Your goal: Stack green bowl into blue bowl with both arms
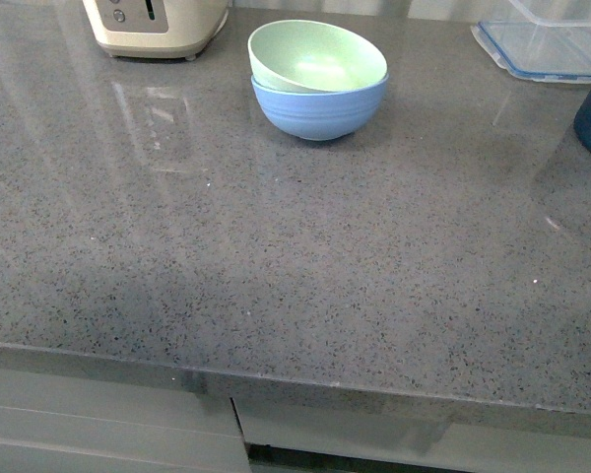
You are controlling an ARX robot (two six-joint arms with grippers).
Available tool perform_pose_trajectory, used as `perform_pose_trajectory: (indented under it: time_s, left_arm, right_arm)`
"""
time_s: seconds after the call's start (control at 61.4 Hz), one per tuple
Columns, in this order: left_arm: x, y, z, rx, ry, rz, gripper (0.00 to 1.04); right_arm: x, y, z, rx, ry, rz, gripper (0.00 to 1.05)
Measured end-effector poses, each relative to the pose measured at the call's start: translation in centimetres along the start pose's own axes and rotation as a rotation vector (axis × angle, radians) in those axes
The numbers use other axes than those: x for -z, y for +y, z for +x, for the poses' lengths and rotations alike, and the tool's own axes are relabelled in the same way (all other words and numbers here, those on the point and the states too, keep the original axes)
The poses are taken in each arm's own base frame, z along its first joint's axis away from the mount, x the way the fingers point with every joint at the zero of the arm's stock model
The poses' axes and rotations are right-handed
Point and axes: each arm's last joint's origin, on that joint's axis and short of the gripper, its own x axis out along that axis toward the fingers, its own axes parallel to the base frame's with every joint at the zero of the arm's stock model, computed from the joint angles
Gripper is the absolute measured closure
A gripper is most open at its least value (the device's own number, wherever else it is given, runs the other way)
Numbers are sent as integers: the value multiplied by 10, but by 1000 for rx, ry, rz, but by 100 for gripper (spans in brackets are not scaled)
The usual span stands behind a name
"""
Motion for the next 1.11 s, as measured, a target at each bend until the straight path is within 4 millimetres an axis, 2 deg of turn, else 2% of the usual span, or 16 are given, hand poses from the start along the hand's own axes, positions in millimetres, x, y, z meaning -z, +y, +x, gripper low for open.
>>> perform_pose_trajectory:
  time_s: [0.049,0.163,0.326,0.423,0.456,0.879,1.107]
  left_arm:
    - [0,0,0,0,0,0,7]
    - [0,0,0,0,0,0,7]
    - [0,0,0,0,0,0,7]
    - [0,0,0,0,0,0,7]
    - [0,0,0,0,0,0,7]
    - [0,0,0,0,0,0,7]
    - [0,0,0,0,0,0,7]
  right_arm:
    - [16,9,-2,129,-166,-50,29]
    - [35,26,-18,169,-326,-88,49]
    - [59,44,-33,166,-347,-90,77]
    - [78,54,-43,164,-334,-87,100]
    - [81,56,-45,166,-337,-90,104]
    - [114,81,-70,164,-337,-88,104]
    - [123,84,-80,159,-341,-89,104]
